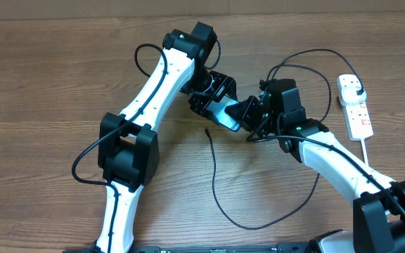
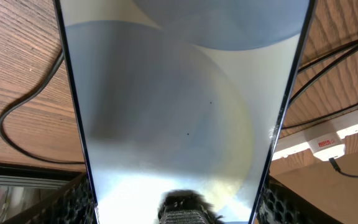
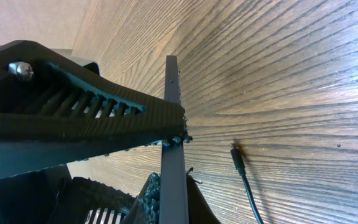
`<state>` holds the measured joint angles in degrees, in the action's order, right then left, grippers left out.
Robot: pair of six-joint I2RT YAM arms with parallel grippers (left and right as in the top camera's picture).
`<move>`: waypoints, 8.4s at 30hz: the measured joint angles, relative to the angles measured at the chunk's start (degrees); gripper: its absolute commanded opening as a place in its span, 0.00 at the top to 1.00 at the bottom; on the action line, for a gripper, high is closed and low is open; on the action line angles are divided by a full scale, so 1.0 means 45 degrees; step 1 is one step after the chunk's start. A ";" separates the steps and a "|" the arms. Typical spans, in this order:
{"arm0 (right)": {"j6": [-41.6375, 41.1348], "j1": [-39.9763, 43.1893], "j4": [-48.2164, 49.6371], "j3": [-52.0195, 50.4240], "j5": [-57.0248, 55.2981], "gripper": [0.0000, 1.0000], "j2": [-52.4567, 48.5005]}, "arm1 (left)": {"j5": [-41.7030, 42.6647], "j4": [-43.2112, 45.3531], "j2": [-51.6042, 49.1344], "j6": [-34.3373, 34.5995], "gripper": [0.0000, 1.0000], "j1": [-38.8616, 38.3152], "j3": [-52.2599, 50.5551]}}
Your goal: Plug charger to phone and switch on socket
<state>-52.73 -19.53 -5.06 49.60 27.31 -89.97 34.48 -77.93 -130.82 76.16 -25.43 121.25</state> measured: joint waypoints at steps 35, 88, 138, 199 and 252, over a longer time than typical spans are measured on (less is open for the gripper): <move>-0.8344 0.0593 0.5673 0.0000 -0.0019 0.96 -0.0097 | 0.5231 0.1783 0.0024 -0.6664 0.00 0.3891 0.0044; -1.3940 0.0223 0.5343 0.0000 -0.1151 0.96 -0.0102 | 0.1593 0.6076 0.0024 -0.1438 0.75 0.1632 0.0063; -0.5552 0.0593 0.4284 0.0049 0.1511 0.01 -0.0068 | 0.6261 0.2642 0.0024 -0.9360 0.96 0.6275 0.0141; 0.5717 -0.3555 -1.0477 0.6173 -0.5926 0.00 -0.1972 | 0.5838 0.2647 0.0024 -1.1642 0.95 0.6339 0.0141; 0.5328 -0.3891 -0.9267 0.6159 -0.5931 0.05 -0.3871 | 0.5459 0.3473 0.0024 -1.1642 0.96 0.6353 0.0141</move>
<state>-28.75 -37.04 -46.76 77.32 0.62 -107.39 59.05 -62.30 -130.72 23.77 3.16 121.89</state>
